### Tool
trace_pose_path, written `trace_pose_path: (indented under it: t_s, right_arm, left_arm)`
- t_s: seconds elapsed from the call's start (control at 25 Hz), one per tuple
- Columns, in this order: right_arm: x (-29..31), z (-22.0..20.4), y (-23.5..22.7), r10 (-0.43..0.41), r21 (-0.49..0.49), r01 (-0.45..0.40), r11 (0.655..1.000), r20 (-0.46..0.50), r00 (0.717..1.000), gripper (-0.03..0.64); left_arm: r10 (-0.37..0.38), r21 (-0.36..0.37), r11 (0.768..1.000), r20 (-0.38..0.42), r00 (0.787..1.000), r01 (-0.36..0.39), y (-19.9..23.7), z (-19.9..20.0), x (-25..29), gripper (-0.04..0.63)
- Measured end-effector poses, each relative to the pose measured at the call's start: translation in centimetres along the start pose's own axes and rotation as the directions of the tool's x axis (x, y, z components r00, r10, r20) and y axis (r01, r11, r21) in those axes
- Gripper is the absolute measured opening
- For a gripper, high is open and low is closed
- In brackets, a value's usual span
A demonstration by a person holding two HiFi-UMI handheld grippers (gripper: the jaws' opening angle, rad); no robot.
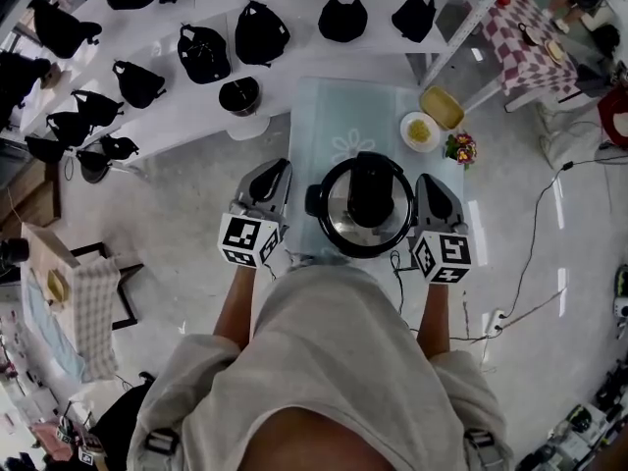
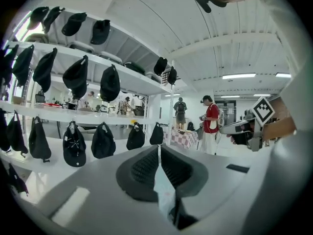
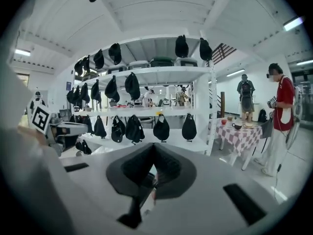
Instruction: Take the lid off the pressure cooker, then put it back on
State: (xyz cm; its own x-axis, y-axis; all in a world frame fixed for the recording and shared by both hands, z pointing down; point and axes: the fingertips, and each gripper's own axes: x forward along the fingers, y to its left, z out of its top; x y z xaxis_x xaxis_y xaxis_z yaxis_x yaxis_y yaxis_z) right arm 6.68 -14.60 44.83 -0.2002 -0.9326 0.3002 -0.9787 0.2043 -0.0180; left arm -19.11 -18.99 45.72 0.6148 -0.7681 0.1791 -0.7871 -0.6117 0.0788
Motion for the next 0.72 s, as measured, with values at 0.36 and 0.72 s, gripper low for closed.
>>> trace_pose_path:
  t_s: [0.36,0.72]
  right_arm:
    - [-0.06,-0.81,-0.49,-0.010,-0.004,0.010,1.000,-0.033,0.999,0.000]
    - [0.28,-1.04,-0.44,-0.003,-0.011,0.002,1.000,-0.051,0.999,0.000]
  left_arm:
    - [0.015,0.024,1.000,-0.033,0.999,-0.014,-0.21,-0.64,0.48,0.008]
    - [0.003,0.022,1.000,-0.051,0.999,-0.002,-0.71,-1.04,0.86,0.008]
